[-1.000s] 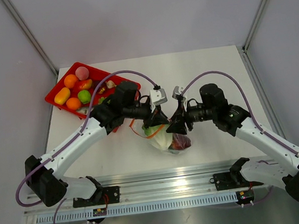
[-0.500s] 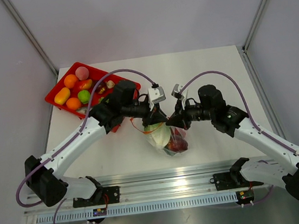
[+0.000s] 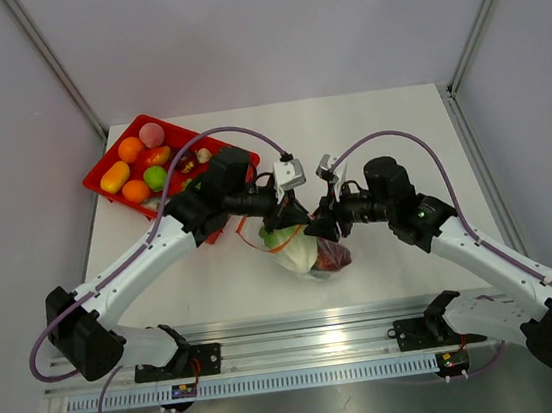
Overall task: Place the food in the zip-top bag and seal the zipper
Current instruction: Zip the zipper food storage bag at the center of the board.
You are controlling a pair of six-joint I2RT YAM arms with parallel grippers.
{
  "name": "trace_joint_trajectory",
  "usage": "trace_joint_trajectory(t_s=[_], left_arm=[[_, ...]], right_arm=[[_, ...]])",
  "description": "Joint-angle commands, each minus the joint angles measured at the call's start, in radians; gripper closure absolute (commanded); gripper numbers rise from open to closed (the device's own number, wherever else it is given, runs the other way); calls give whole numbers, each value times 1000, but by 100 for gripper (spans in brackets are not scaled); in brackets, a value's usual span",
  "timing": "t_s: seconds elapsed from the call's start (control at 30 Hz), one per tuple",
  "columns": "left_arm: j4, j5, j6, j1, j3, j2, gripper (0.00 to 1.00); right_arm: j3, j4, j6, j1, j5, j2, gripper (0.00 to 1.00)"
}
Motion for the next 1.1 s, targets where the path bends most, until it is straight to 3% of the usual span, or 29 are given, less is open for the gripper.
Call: trace_joint_trajectory(t_s=[0.0,0.03,0.1,0.13,0.47,1.07], left_arm=[[58,53,-10,-2,18,-21,100],[58,50,-10,-2,17,-19,100],[60,53,-11,-2,14,-22,100],[60,53,-11,-2,14,-19,100],[55,57,-8,14,-23,-13,100],[26,30,12,31,-49,-2,100]], right_arm=[[41,48,6,4,-7,16,55],[38,52,7,4,-14,16,61],[37,68,12,4,-2,11,91],[34,75,12,3,9,10,100],[-74,212,98,6,275,-168,100],[-101,212,139,-6,306,-260,100]])
